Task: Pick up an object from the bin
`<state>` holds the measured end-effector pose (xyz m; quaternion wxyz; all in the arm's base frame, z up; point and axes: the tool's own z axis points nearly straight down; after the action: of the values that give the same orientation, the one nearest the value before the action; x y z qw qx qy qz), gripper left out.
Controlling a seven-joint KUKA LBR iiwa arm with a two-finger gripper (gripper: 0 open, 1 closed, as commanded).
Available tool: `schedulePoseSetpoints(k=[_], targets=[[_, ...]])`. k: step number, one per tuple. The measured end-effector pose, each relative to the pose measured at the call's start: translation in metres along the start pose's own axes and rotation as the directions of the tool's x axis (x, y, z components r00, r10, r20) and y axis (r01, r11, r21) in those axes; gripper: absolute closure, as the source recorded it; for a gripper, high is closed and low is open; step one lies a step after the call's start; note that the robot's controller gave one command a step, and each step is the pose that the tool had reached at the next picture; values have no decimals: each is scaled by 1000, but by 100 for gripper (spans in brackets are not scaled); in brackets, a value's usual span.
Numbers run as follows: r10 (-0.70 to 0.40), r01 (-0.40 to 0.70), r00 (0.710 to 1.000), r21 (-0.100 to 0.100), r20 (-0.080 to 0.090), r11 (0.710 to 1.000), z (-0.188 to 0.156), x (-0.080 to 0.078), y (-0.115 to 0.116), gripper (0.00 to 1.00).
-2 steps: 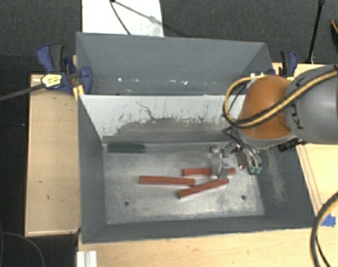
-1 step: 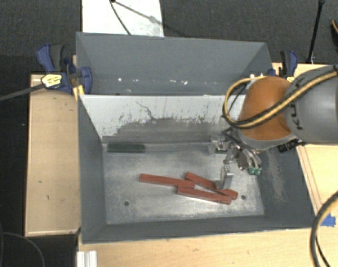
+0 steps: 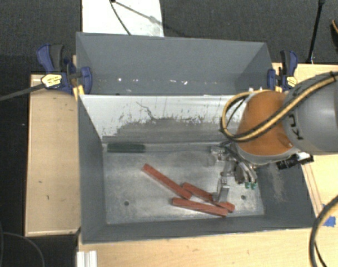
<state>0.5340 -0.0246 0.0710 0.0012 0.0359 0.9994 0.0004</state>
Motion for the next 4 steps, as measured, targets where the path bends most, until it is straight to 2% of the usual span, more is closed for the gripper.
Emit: schedulePoseSetpoints(k=[1, 2, 3, 4], targets=[[77, -77, 997, -1, -1, 997, 0, 51, 44, 0], [-223, 223, 975, 0, 4, 975, -45, 38, 59, 0], [-192, 192, 981, 0, 1, 981, -9, 59, 56, 0], [-193, 193, 981, 0, -1, 981, -10, 59, 56, 100]])
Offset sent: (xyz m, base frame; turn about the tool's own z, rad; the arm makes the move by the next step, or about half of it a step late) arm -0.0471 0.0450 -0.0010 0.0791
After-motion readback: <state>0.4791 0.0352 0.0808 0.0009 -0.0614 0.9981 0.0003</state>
